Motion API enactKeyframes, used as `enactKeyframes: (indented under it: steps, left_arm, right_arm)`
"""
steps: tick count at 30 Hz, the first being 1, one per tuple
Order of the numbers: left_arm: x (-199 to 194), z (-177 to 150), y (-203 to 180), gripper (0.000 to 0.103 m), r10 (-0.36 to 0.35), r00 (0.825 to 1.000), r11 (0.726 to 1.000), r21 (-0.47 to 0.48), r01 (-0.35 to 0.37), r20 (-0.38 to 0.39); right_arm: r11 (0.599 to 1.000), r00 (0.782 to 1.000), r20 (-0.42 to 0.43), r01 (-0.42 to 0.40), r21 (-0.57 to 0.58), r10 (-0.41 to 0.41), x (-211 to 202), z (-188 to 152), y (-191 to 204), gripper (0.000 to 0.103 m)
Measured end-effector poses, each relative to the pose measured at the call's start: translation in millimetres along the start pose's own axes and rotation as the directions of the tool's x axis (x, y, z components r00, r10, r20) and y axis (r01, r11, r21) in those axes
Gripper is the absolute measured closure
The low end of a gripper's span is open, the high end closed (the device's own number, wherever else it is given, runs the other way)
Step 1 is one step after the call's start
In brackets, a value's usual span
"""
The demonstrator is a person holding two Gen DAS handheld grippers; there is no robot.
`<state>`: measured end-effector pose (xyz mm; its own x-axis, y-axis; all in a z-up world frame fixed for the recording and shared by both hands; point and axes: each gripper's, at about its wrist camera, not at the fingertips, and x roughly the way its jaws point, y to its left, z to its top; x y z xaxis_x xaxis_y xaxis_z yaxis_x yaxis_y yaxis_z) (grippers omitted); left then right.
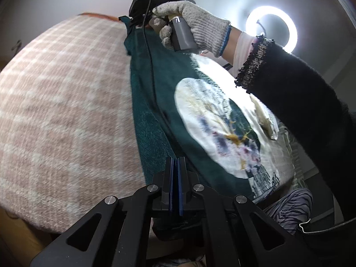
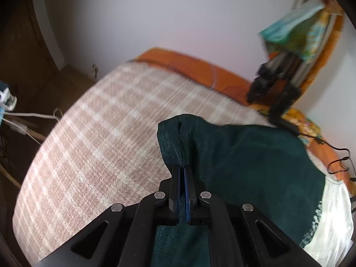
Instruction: Fold small clothes
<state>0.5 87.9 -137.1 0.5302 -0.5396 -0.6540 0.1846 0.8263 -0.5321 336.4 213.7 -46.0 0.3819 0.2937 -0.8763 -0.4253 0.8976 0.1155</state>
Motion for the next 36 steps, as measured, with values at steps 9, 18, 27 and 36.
enactKeyframes:
  steps: [9,18,27,36]
  left_arm:
    - [3.3,4.5,-31.8,0.101,-0.046,0.999,0.995,0.086,0.046,0.006]
    - [31.6,8.2,-76.2,0.101,-0.113,0.992,0.979,0.165,0.121,-0.061]
    - [69.3,-2.6,-107.1,0.101,-0.115,0.98,0.96,0.235,0.151,-0.162]
    - [85.7,-7.8,-116.8,0.101,-0.11,0.973,0.952,0.259,0.161,-0.201]
  right_arm:
    - [0.998,0.997,0.083,-0.008,0.059,0.003,-50.6,-14.9,-46.7,0.103]
    - [0.988,0.993,0.112,0.013,0.155,-0.03,-79.7,-49.2,-114.2,0.103]
    - [0.949,0.996,0.084,-0.023,0.314,-0.004,-67.2,-94.2,-185.3,0.103]
    - [0.929,0.999,0.049,-0.009,0.369,-0.01,-44.4,-110.8,-215.2,0.102]
